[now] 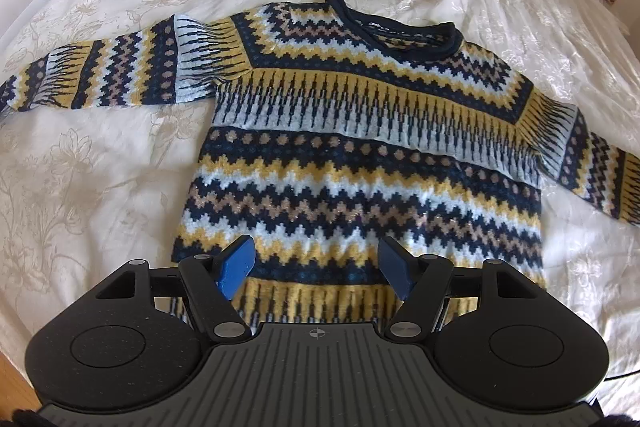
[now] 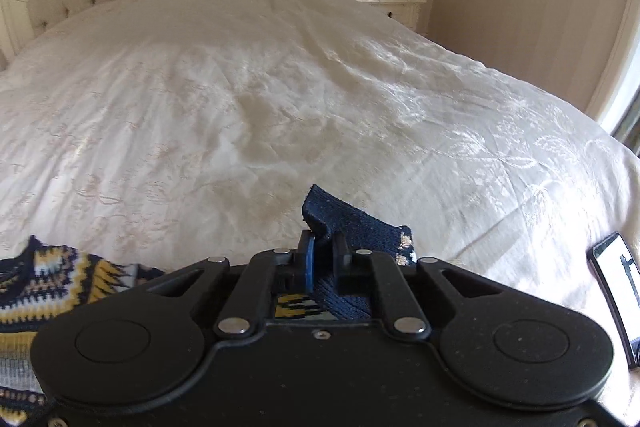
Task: Fold small clothes
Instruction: 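Close the right gripper on the navy sleeve cuff, then carry the cuff across the sweater front and open the right gripper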
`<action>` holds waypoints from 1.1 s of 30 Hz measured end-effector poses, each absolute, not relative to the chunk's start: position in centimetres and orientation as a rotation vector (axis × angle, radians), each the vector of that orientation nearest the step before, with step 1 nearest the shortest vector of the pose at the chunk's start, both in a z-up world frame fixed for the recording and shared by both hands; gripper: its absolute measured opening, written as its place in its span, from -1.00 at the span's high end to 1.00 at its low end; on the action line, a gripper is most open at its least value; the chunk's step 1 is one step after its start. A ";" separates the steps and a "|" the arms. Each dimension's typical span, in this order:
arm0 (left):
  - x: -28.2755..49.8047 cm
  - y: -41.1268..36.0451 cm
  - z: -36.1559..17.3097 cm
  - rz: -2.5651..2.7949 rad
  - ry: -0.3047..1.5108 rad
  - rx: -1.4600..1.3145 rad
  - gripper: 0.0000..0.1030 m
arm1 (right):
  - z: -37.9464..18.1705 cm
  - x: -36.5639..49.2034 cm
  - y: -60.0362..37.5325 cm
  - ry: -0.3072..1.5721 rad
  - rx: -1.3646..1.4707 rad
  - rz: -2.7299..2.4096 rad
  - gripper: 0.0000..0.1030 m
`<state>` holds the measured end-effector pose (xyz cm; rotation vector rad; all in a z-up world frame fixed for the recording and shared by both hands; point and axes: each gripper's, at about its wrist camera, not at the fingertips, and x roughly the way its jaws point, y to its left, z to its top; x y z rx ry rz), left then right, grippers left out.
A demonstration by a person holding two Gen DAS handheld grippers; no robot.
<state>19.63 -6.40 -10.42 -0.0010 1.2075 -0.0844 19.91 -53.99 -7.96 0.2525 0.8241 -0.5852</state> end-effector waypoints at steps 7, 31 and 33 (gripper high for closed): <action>20.7 -2.0 -10.2 -0.095 1.183 0.017 -0.30 | -3.6 22.9 -43.9 0.752 0.300 -0.320 0.73; 24.3 9.7 -11.1 0.028 1.144 0.008 -0.30 | -12.7 32.5 -13.8 0.890 0.337 0.300 0.19; 25.0 8.9 -11.3 0.010 1.140 0.011 -0.30 | -12.6 31.7 -14.0 0.886 0.300 0.278 0.00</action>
